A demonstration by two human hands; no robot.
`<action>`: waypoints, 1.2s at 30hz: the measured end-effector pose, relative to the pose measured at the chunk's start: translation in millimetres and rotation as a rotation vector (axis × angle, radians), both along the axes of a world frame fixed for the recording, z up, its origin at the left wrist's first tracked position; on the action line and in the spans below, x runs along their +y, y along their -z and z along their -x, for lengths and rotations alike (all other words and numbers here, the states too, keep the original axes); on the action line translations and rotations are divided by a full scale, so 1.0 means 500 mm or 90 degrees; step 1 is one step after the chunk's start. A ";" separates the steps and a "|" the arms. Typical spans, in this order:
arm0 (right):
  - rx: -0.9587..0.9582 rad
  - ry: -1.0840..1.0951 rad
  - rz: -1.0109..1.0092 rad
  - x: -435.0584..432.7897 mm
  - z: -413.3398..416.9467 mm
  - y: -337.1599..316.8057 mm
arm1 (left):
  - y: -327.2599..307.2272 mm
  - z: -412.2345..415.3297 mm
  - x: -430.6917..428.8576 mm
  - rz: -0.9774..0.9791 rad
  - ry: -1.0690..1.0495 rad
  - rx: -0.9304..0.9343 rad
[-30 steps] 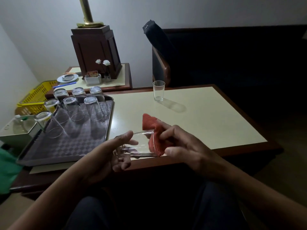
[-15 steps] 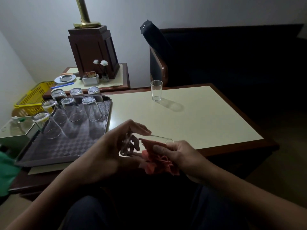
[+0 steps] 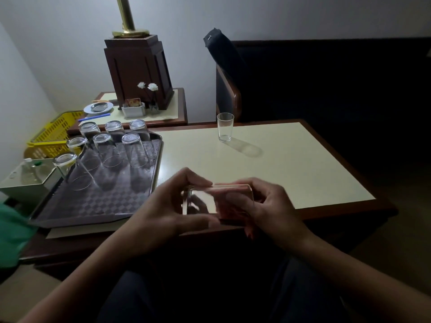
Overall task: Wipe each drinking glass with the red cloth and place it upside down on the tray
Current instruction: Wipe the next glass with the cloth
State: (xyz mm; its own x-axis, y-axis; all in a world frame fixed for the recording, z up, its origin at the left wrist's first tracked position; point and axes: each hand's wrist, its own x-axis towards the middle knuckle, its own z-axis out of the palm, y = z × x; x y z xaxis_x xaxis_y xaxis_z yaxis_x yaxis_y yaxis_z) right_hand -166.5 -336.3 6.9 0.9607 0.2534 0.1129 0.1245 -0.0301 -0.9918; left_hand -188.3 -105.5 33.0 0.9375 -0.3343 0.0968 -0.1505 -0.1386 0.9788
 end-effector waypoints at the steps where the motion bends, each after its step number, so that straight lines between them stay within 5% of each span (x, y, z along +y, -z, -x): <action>1: 0.163 -0.072 -0.058 0.002 0.001 0.006 | -0.003 -0.001 0.006 -0.041 0.011 -0.080; 3: 0.352 -0.197 -0.089 0.004 0.004 0.014 | 0.001 -0.005 0.020 -0.108 0.028 -0.164; 5: 0.359 -0.208 -0.120 0.005 0.002 0.018 | 0.006 -0.004 0.026 -0.096 -0.001 -0.120; 8: 0.139 -0.091 -0.096 0.001 0.003 0.009 | 0.006 -0.002 0.011 -0.025 -0.043 0.045; 13: -0.363 -0.022 0.186 -0.015 0.009 -0.009 | 0.001 -0.007 0.005 0.011 0.099 0.424; 15: -0.284 -0.028 0.143 -0.017 0.008 -0.005 | 0.000 -0.002 -0.002 0.022 0.121 0.429; 19: 0.157 -0.027 -0.129 0.002 0.001 0.021 | 0.019 -0.007 -0.004 0.172 0.015 0.214; 21: 0.166 -0.026 -0.114 0.007 0.005 0.038 | 0.022 -0.013 0.006 0.161 0.016 0.173; 27: -0.476 0.006 0.219 -0.009 0.003 0.030 | 0.016 -0.022 0.021 -0.029 0.007 0.326; 29: -0.553 0.004 0.247 -0.010 0.000 0.028 | 0.022 -0.018 0.018 -0.048 0.053 0.358; 31: -0.393 0.012 0.177 -0.005 0.001 0.022 | 0.031 -0.016 0.010 0.050 0.054 0.336; 34: 0.081 -0.044 -0.100 -0.001 -0.006 0.024 | 0.045 -0.015 -0.001 0.201 0.041 0.221; 36: 0.196 -0.086 -0.144 0.003 -0.001 0.032 | 0.044 -0.014 -0.003 0.194 0.037 0.167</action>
